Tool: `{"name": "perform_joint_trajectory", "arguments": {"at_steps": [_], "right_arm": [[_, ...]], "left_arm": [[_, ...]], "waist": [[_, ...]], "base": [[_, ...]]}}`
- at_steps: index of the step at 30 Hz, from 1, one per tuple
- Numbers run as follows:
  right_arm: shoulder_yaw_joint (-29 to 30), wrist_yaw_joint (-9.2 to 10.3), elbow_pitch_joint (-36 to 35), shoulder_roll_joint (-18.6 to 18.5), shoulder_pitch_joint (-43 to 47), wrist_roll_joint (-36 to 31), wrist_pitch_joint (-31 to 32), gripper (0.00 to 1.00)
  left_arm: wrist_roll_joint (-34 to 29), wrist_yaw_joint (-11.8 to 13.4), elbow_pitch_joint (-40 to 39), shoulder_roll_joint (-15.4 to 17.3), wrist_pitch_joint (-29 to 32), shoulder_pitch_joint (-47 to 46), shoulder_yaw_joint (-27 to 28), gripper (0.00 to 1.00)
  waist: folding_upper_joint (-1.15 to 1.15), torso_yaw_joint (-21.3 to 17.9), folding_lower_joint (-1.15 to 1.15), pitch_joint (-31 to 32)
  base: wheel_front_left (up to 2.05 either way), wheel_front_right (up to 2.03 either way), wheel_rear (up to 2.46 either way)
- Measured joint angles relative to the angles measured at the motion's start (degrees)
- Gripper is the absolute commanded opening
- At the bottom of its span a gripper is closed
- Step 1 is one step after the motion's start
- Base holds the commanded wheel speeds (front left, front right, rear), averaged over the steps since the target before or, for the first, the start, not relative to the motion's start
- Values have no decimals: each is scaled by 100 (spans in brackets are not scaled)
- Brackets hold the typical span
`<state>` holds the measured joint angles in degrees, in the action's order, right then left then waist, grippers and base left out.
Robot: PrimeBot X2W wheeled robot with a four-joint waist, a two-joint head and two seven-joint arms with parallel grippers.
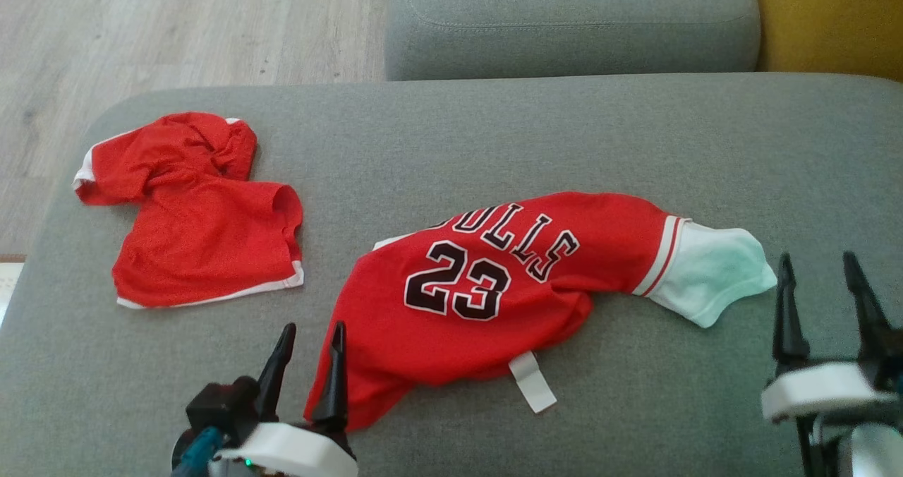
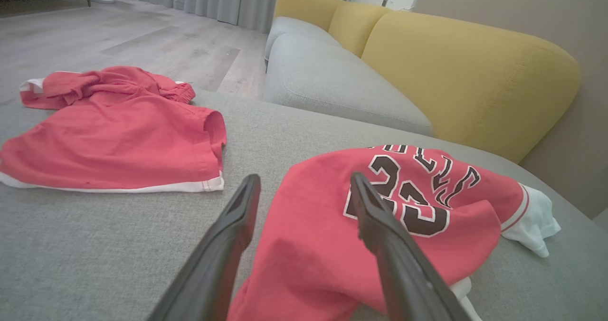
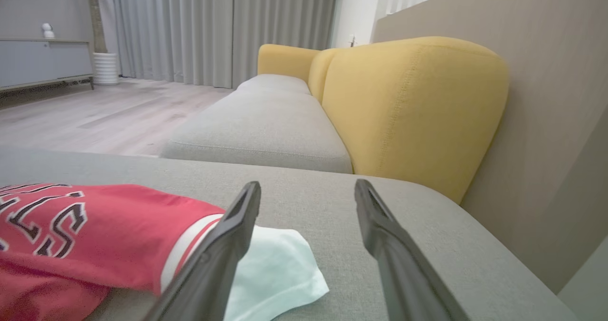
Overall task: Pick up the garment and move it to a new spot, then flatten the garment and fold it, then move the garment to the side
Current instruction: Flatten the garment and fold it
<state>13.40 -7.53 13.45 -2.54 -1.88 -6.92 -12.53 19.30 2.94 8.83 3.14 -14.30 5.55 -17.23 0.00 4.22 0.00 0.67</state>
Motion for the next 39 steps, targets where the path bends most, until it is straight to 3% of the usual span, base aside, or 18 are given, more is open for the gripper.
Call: {"name": "perform_joint_trajectory", "arguments": {"at_steps": [10,25,34,39], "right_arm": [[-85,0,-955,18,873,424,-185,100],[-906,0,-760,29,1322,759,-185,100],[-973,0,-759,27,1322,813,-185,100],[-1044,0,-760,27,1322,810,-185,100]], "left_arm": [[-58,-46,0,0,1,30,65,100],[-116,-99,47,0,1,31,124,100],[-118,-102,105,0,0,31,120,100],[-127,-247,512,0,1,-7,80,100]], "waist": [[0,41,0,-4],[0,228,0,8],[0,199,0,-1],[0,109,0,-18]], "base": [[0,0,0],[0,0,0],[0,0,0],[0,0,0]]}}
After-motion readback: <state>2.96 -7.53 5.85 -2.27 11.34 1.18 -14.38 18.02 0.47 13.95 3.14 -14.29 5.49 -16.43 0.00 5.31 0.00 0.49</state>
